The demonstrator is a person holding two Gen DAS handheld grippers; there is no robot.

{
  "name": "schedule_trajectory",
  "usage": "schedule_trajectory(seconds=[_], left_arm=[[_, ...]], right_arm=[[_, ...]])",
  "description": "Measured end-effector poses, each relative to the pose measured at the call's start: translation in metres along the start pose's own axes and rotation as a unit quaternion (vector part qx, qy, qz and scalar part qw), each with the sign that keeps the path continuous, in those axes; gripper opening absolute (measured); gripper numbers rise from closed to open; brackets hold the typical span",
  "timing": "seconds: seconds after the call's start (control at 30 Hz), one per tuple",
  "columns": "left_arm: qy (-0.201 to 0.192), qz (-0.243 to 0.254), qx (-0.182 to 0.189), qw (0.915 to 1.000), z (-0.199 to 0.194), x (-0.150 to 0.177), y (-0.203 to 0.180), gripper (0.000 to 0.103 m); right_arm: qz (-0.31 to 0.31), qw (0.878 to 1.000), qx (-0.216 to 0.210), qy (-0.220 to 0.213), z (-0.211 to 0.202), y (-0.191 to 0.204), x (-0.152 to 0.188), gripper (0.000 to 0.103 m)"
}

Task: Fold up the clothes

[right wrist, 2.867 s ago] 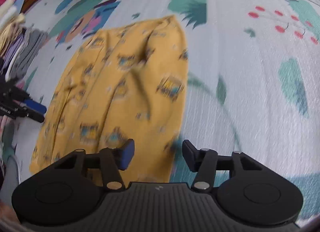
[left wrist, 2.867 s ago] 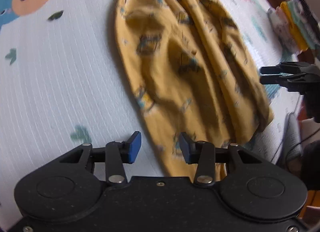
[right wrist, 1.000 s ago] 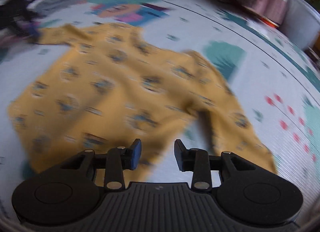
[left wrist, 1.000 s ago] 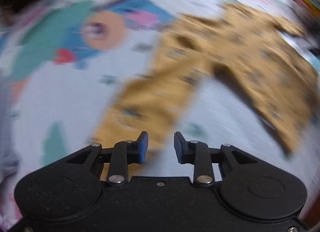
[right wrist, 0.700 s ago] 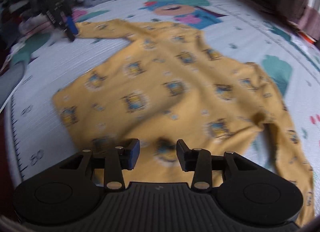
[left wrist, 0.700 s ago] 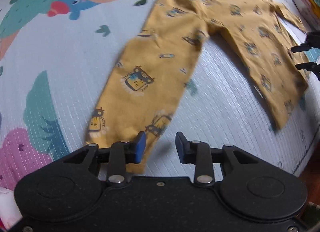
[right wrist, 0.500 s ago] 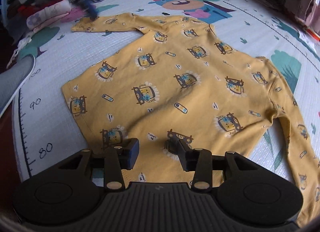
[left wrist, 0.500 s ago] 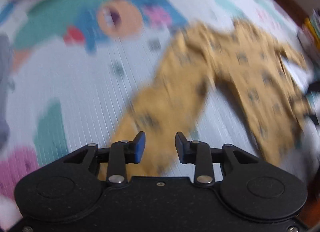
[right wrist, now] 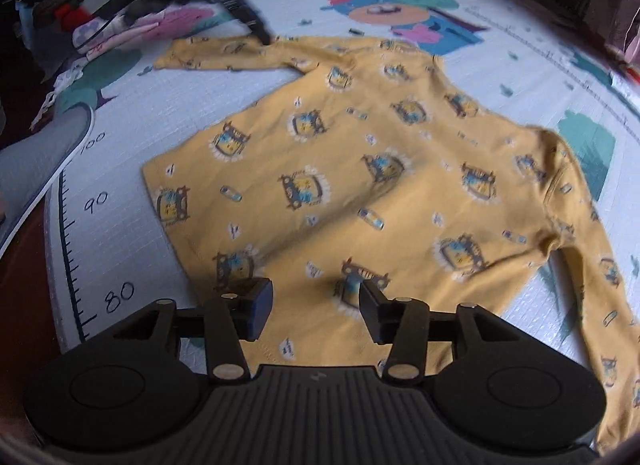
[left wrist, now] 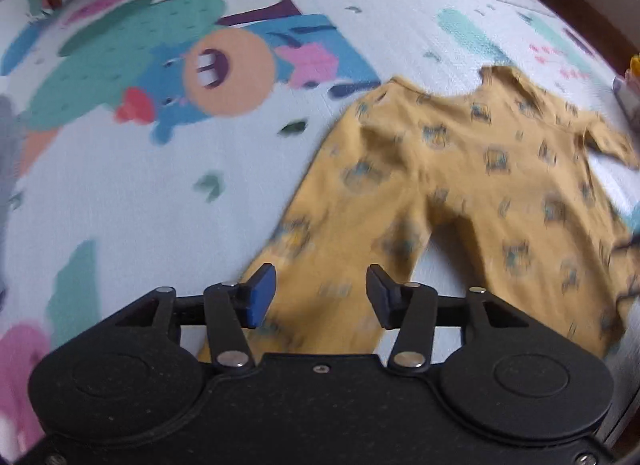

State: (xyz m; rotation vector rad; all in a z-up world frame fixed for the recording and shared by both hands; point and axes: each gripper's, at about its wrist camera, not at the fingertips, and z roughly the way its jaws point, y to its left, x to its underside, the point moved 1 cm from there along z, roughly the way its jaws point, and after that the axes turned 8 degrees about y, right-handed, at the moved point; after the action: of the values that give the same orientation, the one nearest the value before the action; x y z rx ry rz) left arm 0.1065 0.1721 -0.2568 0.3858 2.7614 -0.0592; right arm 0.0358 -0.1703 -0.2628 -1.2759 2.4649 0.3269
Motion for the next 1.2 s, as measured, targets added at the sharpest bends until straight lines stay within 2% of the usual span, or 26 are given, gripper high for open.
schedule_trajectory(seconds=[0.03,0.07,0.17,0.23,0.33,0.43,0.53,0.63,0.7,0.77,0.83,0.9,1.03,1.13,1.2], left_arm=[[0.014,0.007,-0.013,0.9998,0.002,0.012,0.0,0.053],[0.046,0.013,-0.021,0.9986,0.008,0.025,0.001,0.055],[0.089,-0.017,0.006,0.9959,0.005,0.042,0.005,0.059],[0.103,-0.006,0.002,0.9947,0.0,0.04,0.003,0.059],[0.07,0.003,0.022,0.9973,-0.006,0.02,-0.001,0.059],[0.023,0.042,0.043,0.9979,-0.008,-0.013,-0.015,0.059],[-0.029,0.09,0.076,0.9926,-0.005,-0.052,-0.04,0.059],[-0.075,0.131,0.116,0.9817,0.001,-0.084,-0.067,0.059],[-0.078,0.148,0.123,0.9782,0.01,-0.1,-0.085,0.059],[-0.073,0.149,0.133,0.9772,0.017,-0.101,-0.095,0.059],[-0.064,0.141,0.144,0.9774,0.021,-0.093,-0.101,0.059],[-0.05,0.131,0.146,0.9792,0.028,-0.082,-0.103,0.059],[-0.031,0.111,0.144,0.9829,0.033,-0.061,-0.104,0.059],[-0.036,0.1,0.152,0.9826,0.029,-0.054,-0.105,0.059],[-0.038,0.088,0.161,0.9824,0.028,-0.053,-0.107,0.059]], right_arm=[[-0.003,1.0,0.0,-0.005,-0.001,0.001,-0.001,0.052],[-0.005,1.0,0.0,-0.007,0.0,0.001,-0.001,0.054],[-0.001,1.0,-0.014,0.007,0.006,0.0,0.001,0.057],[0.011,1.0,-0.023,0.012,0.005,-0.005,0.003,0.057],[0.046,0.999,-0.027,0.0,0.0,-0.021,0.0,0.057],[0.1,0.995,0.0,-0.019,-0.008,-0.055,-0.001,0.056],[0.179,0.982,0.046,-0.043,-0.02,-0.106,0.005,0.055],[0.25,0.961,0.101,-0.068,-0.034,-0.157,0.023,0.053],[0.288,0.944,0.142,-0.071,-0.041,-0.183,0.042,0.053],[0.313,0.93,0.182,-0.066,-0.047,-0.199,0.065,0.053],[0.341,0.917,0.201,-0.058,-0.05,-0.204,0.09,0.053],[0.368,0.907,0.199,-0.049,-0.049,-0.204,0.113,0.053],[0.383,0.904,0.185,-0.029,-0.044,-0.182,0.132,0.054],[0.366,0.91,0.196,-0.002,-0.045,-0.164,0.132,0.051],[0.374,0.906,0.197,-0.015,-0.047,-0.166,0.134,0.051]])
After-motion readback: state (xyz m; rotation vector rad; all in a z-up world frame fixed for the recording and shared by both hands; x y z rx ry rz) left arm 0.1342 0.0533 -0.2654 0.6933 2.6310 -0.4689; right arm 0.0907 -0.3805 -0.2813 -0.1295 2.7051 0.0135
